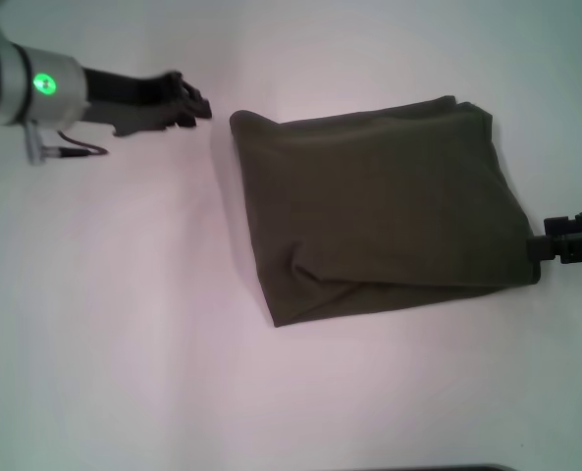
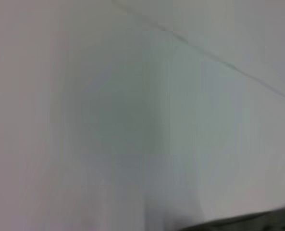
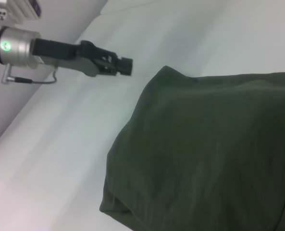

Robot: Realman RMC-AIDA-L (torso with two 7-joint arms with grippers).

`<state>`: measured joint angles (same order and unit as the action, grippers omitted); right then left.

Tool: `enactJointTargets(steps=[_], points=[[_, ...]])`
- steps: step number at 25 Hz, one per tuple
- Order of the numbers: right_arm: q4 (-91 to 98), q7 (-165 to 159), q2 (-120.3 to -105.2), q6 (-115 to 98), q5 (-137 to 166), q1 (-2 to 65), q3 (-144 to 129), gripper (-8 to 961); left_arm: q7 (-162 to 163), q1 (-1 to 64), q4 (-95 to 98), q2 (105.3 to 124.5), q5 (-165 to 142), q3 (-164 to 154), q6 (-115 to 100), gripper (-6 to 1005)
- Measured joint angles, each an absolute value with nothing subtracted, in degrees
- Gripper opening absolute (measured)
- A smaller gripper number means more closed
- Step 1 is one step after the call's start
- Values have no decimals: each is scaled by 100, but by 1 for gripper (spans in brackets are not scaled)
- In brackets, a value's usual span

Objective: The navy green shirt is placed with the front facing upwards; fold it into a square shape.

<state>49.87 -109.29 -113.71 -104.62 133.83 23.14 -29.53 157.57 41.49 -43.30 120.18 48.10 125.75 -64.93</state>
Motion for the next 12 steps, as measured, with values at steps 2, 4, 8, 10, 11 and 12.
enactJointTargets(steps=[2, 4, 8, 10, 11, 12], points=[[4984, -10941, -11368, -10460, 13384, 2334, -2952, 838, 15607, 4038, -4686, 12020, 4932, 12762, -6892, 220], [4984, -10947, -11363, -10459, 13386, 2356, -2952, 838, 15307, 3905, -5033, 12043, 5205, 12921, -7420, 222], [4984, -10954, -11362, -10449, 13370, 2419, -2945, 838, 14881, 3710, -5319, 12059, 5675, 13114, -8128, 225], [4985, -10970, -11362, -10424, 13350, 2480, -2842, 838, 14735, 3600, -5345, 12056, 5792, 13151, -8357, 227], [4985, -10990, -11362, -10413, 13342, 2516, -2777, 838, 14694, 3553, -5343, 12052, 5819, 13156, -8461, 228], [4985, -11039, -11362, -10403, 13335, 2576, -2657, 838, 14674, 3514, -5321, 12038, 5824, 13157, -8570, 259]])
